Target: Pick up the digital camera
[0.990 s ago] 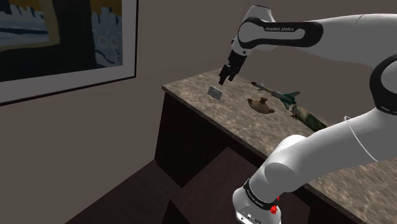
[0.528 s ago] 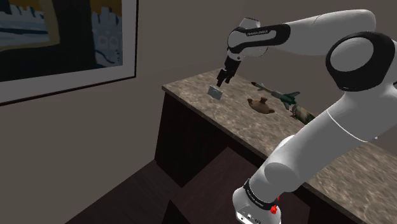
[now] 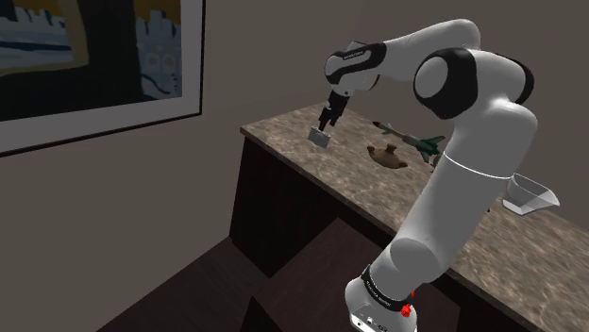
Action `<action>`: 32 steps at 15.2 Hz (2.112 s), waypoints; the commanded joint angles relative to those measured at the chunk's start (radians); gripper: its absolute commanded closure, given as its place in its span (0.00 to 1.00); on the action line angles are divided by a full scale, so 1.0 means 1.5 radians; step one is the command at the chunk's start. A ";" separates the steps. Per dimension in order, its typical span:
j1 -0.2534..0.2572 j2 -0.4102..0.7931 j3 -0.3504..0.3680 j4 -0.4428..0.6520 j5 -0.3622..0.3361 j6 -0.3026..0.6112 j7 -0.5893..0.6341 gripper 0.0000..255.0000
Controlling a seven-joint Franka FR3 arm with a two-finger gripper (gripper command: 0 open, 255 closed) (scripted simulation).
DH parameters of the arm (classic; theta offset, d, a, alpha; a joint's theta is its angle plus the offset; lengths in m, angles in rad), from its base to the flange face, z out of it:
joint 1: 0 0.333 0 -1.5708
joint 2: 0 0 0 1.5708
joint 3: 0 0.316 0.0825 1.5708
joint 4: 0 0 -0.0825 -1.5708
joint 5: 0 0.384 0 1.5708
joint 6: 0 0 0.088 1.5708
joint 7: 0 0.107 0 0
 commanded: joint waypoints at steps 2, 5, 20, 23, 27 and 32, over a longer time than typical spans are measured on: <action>-0.031 0.088 0.001 0.074 0.047 -0.005 -0.050 0.00; -0.069 0.175 0.010 0.159 0.086 -0.019 -0.087 0.00; -0.096 0.253 0.029 0.187 0.119 0.021 -0.113 1.00; -0.097 0.253 0.029 0.187 0.119 0.021 -0.113 1.00; -0.096 0.248 0.027 0.188 0.117 0.015 -0.112 1.00; -0.093 0.229 0.020 0.205 0.106 -0.019 -0.105 1.00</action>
